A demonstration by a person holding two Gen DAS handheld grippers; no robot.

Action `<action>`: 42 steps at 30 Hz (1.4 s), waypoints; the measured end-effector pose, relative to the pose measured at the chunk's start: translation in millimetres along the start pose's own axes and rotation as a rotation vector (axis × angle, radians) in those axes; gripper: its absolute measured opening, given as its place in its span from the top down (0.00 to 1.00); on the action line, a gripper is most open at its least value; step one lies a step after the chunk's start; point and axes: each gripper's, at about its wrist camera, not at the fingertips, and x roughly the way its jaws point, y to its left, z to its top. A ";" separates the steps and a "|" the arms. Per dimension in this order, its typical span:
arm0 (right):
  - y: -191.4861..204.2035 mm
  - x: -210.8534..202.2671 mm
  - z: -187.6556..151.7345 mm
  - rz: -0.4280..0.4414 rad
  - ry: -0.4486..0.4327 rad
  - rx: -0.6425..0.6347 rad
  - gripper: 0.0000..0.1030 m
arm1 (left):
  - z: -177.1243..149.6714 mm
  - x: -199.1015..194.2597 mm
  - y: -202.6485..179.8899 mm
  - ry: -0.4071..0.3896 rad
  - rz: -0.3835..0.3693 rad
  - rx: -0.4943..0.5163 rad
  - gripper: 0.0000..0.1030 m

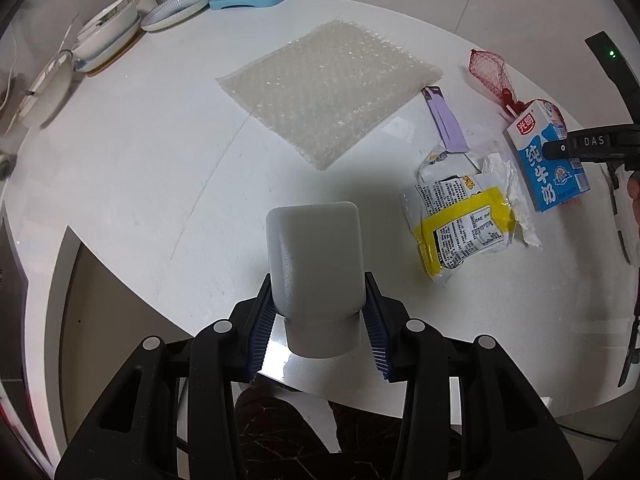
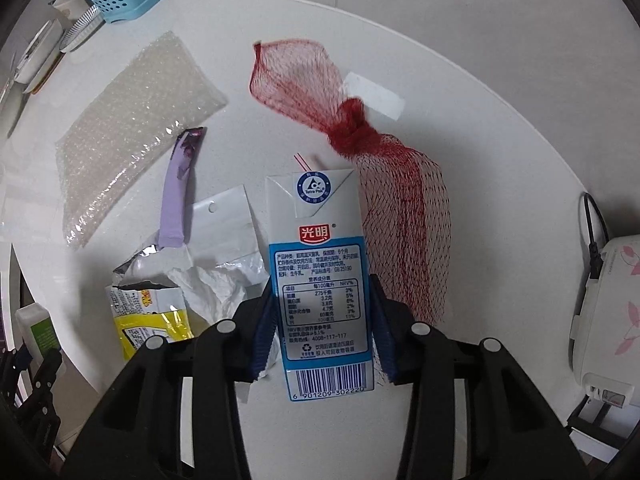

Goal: Collect trash

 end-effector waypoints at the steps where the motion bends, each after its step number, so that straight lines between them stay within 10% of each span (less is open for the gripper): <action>1: 0.0 -3.5 -1.6 0.005 -0.006 0.005 0.61 | 0.6 -0.6 0.2 -0.001 -0.002 0.006 0.60; 20: -2.3 -90.0 -46.2 0.110 -0.220 0.212 0.61 | 31.9 -26.6 26.5 -0.073 -0.070 0.184 0.60; 42: 13.2 -40.3 -53.4 0.054 -0.170 0.237 0.61 | 55.1 -31.2 32.4 -0.109 -0.102 0.236 0.60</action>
